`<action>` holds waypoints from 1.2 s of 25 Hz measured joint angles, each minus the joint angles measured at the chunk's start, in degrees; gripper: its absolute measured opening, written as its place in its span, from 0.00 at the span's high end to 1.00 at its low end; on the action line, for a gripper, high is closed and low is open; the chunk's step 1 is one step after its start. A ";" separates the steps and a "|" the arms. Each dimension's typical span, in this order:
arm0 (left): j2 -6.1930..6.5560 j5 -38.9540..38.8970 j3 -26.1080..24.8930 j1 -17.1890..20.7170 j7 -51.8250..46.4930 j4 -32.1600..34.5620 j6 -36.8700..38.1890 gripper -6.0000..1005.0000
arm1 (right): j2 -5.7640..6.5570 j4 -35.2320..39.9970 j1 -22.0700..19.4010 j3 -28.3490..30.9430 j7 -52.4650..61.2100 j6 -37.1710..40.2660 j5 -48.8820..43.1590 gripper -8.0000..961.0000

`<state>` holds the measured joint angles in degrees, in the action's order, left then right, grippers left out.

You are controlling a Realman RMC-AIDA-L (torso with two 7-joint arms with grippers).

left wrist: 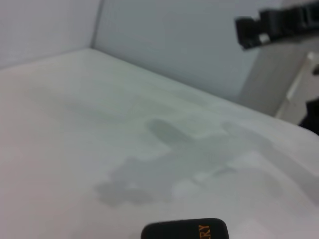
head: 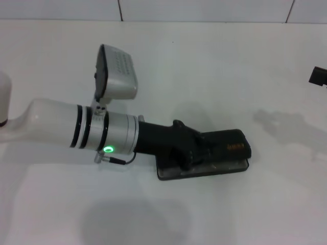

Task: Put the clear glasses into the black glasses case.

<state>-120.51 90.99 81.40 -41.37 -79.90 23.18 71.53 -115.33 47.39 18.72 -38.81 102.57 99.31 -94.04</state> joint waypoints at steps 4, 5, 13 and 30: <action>-0.03 -0.50 2.10 0.00 0.38 0.61 0.11 0.83 | 0.01 -0.08 0.00 -0.01 -0.01 -0.09 0.00 0.77; -0.03 -0.98 2.97 0.26 0.63 1.52 0.36 0.83 | 0.01 -0.09 0.00 -0.01 -0.01 -0.11 0.00 0.77; 0.55 -7.82 10.02 7.37 -1.31 17.45 7.51 0.83 | 0.52 -1.26 0.20 -0.63 -5.88 3.21 -1.35 0.77; 2.49 -7.50 -13.73 23.77 -4.38 35.22 36.93 0.42 | -0.60 -8.02 1.15 -7.35 -30.02 16.31 -2.77 0.42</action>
<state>-118.02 83.49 67.67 -17.60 -84.29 58.40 108.46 -115.92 39.37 19.87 -46.16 72.55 115.61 -96.81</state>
